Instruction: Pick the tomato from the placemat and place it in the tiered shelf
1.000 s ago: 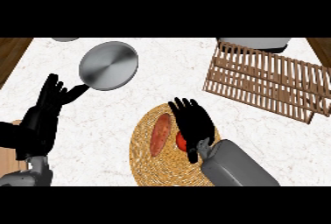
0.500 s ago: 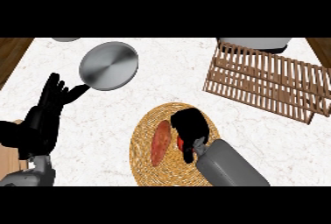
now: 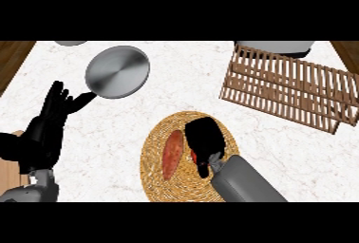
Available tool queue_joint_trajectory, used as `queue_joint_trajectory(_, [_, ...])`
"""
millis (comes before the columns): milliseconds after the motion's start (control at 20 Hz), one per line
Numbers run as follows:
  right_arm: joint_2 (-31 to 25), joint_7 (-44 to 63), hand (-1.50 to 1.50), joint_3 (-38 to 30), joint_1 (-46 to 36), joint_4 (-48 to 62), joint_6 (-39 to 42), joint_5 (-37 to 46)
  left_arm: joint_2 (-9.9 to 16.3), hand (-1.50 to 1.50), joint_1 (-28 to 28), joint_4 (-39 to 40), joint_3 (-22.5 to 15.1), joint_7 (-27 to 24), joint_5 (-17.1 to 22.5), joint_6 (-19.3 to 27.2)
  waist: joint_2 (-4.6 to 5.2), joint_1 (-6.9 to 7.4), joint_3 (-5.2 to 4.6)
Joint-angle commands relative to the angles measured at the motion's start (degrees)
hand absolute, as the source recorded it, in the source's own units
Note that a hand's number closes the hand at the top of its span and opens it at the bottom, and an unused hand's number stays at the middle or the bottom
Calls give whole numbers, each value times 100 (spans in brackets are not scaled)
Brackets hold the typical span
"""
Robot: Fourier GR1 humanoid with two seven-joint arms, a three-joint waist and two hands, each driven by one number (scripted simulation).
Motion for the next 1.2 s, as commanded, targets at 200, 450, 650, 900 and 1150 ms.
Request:
queue_joint_trajectory(200, [191,2141,150,-1344,1196,-811,-1038,-91,11,0,334,-84,122,-114,94,-44,-40,-239,6])
queue_joint_trajectory(450, [194,3378,150,-397,1721,-2565,-1212,-450,-124,0,134,-182,-112,151,-181,151,-10,-78,9])
queue_joint_trajectory(650, [195,4152,150,-375,1111,-3399,-1690,-250,-9,0,19,-137,33,109,-21,-2,-12,-34,5])
queue_joint_trajectory(900, [194,4827,150,-823,559,-4672,-1448,411,-59,0,143,-38,-28,79,-67,-14,-36,-98,-4])
queue_joint_trajectory(1150, [193,5207,150,-1025,438,-5215,-642,1271,11,0,56,-112,87,270,80,-96,-22,-75,-1])
